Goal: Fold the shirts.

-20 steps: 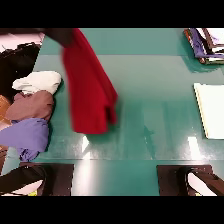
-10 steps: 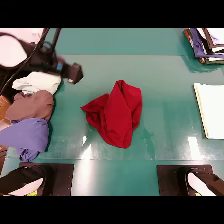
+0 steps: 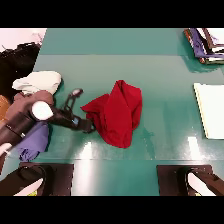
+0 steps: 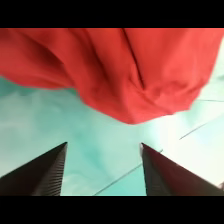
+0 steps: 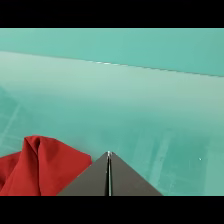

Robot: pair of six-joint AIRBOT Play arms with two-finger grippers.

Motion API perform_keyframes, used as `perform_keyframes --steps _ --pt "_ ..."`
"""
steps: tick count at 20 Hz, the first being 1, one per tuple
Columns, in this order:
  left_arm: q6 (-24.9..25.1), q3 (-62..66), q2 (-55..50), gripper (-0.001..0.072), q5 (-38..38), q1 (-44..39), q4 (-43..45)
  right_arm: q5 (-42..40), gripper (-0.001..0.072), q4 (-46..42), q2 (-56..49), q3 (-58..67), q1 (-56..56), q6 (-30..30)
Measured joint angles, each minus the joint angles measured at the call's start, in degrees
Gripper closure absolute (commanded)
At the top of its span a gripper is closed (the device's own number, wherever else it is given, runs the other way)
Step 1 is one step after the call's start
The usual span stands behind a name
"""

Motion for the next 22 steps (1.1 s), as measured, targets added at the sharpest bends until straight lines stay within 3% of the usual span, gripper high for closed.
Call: perform_keyframes --steps 6,11,13,15,17,22 --pt "-0.20 -9.22 0.02 0.0177 16.41 -6.88 -7.37 -0.04 0.0697 0.02 0.00 0.00 0.00 0.00" --pt "-0.26 -10.47 -3.39 0.0180 22.27 -8.09 -10.43 -0.04 0.0697 0.09 0.00 0.00 0.00 0.00" --pt "-0.26 -10.60 -4.39 0.0526 23.32 -8.26 -11.23 -0.04 0.0697 0.11 0.00 0.00 0.00 0.00" --pt "-0.24 -10.64 -4.92 0.0565 24.39 -8.33 -12.48 -0.04 0.0697 0.11 0.00 0.00 0.00 0.00" --pt "-0.26 -10.71 -5.20 0.0683 25.27 -8.37 -13.75 0.02 0.0697 0.11 0.00 0.00 0.00 0.00" --pt "1.25 -6.54 -3.37 0.0684 21.97 -5.75 -14.73 1.14 0.0696 0.09 0.00 0.00 0.00 0.00"
